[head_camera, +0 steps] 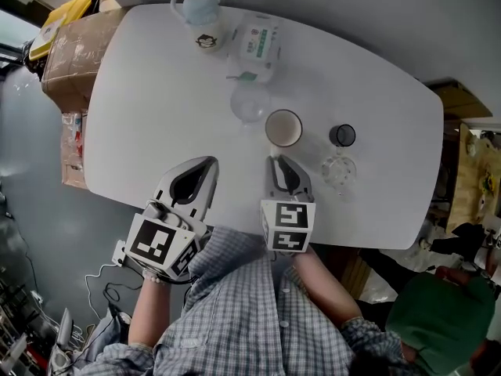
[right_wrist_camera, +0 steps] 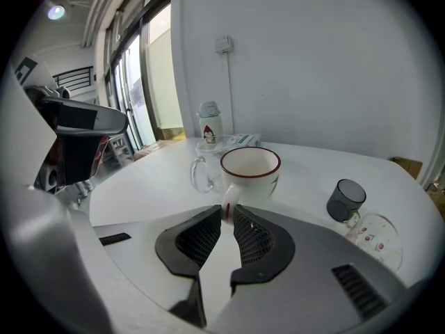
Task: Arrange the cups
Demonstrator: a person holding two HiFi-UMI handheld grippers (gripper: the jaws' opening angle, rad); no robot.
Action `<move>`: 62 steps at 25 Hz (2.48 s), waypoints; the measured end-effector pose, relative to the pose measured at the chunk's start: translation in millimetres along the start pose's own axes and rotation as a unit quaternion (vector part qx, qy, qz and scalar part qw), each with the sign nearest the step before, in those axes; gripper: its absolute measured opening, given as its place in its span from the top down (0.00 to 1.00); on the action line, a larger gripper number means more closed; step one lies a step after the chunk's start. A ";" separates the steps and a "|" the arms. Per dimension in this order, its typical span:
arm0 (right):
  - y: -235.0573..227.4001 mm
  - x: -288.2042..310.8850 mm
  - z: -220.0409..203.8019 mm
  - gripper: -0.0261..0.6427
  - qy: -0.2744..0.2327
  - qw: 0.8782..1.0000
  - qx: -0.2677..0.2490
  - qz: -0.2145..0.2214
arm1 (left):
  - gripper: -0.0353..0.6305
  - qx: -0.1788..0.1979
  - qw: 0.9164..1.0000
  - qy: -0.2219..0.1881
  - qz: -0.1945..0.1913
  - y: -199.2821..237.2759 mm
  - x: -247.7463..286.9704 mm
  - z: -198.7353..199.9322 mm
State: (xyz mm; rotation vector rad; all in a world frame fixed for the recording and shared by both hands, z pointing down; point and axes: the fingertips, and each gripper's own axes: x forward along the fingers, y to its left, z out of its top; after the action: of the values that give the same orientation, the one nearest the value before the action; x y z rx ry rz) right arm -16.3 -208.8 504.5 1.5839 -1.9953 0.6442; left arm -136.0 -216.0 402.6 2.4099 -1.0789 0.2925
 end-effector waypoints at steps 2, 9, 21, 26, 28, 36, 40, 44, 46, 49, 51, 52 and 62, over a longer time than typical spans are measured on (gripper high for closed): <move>-3.9 3.0 3.3 0.86 -0.002 1.000 -0.001 0.001 | 0.93 0.000 1.000 -0.001 0.003 0.1 0.9 1.9; -13.4 13.4 13.7 0.86 -0.005 1.000 -0.010 0.014 | 0.93 0.000 1.000 -0.003 0.008 -2.6 3.6 4.2; -19.6 19.5 19.7 0.86 -0.005 0.999 -0.027 0.042 | 0.93 0.000 1.000 0.000 0.006 -11.5 11.8 3.6; -20.1 18.6 18.8 0.86 -0.008 0.999 -0.029 0.045 | 0.93 -0.007 1.000 -0.006 0.001 -15.7 14.7 5.1; -16.9 18.1 17.1 0.86 -0.006 0.998 -0.034 0.052 | 0.93 -0.006 1.000 -0.006 -0.002 -17.0 16.6 5.5; -23.8 -23.4 -0.4 0.79 0.008 0.998 -0.030 0.061 | 0.93 0.006 1.000 -0.006 -0.022 -27.1 27.1 11.6; -71.2 -64.9 -21.2 0.79 0.022 0.998 -0.050 -0.007 | 0.93 0.012 0.999 -0.006 -0.038 -35.2 34.5 16.1; -118.8 -99.4 -44.3 0.79 0.025 0.996 -0.027 -0.085 | 0.93 0.019 0.998 -0.005 -0.055 -47.9 44.4 18.6; -135.8 -107.6 -59.0 0.79 0.039 0.993 -0.023 -0.108 | 0.93 0.024 0.998 -0.003 -0.063 -54.9 48.6 19.6; -150.2 -110.2 -75.5 0.79 0.055 0.990 -0.037 -0.121 | 0.93 0.030 0.997 -0.001 -0.069 -64.4 52.3 20.0; -152.2 -107.0 -83.3 0.79 0.064 0.990 -0.047 -0.117 | 0.93 0.033 0.997 0.003 -0.070 -69.2 54.2 19.7; -151.8 -104.3 -86.5 0.79 0.067 0.990 -0.049 -0.113 | 0.93 0.035 0.997 0.005 -0.070 -71.0 55.3 19.4; -144.8 -88.4 -93.4 0.86 0.073 0.994 -0.062 -0.060 | 0.93 0.038 0.997 0.012 -0.064 -86.4 62.9 15.0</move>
State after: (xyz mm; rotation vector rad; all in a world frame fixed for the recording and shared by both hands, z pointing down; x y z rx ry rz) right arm 151.1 -113.6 525.4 1.5249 -1.7843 0.5602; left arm -29.7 -214.5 384.1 2.5226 -0.9124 0.3230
